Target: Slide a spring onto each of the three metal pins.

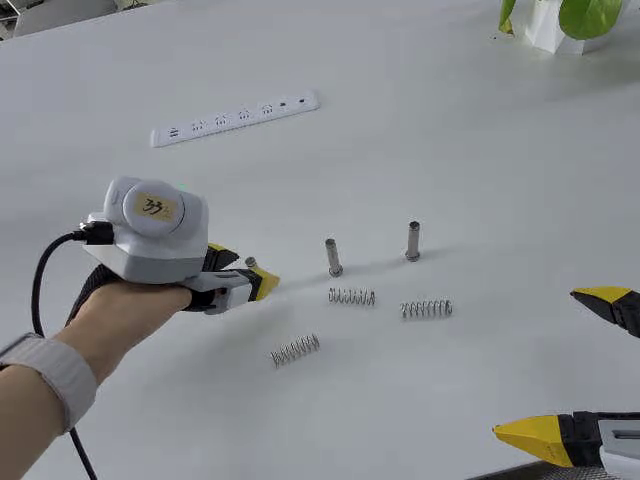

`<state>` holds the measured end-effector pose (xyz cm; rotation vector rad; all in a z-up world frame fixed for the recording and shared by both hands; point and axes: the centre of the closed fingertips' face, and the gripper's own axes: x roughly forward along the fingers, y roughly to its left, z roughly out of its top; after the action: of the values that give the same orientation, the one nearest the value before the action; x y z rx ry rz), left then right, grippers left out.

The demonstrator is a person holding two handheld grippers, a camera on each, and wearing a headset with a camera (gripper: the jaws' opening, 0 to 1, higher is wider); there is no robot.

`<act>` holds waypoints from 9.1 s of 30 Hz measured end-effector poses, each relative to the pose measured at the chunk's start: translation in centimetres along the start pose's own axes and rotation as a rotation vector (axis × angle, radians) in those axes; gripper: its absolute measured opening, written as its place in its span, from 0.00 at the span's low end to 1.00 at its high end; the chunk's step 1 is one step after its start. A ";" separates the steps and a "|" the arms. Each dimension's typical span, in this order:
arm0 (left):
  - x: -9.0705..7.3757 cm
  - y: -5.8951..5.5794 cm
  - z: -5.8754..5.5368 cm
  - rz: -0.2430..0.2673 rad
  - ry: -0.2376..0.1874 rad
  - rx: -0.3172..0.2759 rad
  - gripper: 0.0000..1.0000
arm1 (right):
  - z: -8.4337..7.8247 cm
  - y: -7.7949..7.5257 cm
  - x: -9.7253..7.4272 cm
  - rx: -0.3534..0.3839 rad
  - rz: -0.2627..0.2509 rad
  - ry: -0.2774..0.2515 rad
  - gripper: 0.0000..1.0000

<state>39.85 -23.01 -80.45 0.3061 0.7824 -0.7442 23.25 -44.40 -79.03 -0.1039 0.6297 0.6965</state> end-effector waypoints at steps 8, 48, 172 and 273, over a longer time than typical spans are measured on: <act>-0.1 -0.4 -0.3 -0.017 -0.035 -0.011 0.69 | 0.4 -0.6 0.0 -0.019 -0.006 0.000 0.99; -5.5 -2.2 -4.0 -0.006 -0.167 -0.026 0.99 | 2.3 -2.7 0.4 -0.094 -0.005 0.016 0.99; -0.9 -6.8 -5.7 -0.174 0.041 0.177 0.07 | 1.0 -1.7 0.2 -0.111 0.014 0.042 0.99; -5.8 -13.3 1.8 -0.290 -0.381 0.210 0.07 | 12.0 7.3 6.4 0.225 0.495 -0.189 0.06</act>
<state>28.70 -30.50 -74.75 0.2311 0.3894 -1.1233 28.53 -31.65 -72.15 0.3341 0.5507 1.0918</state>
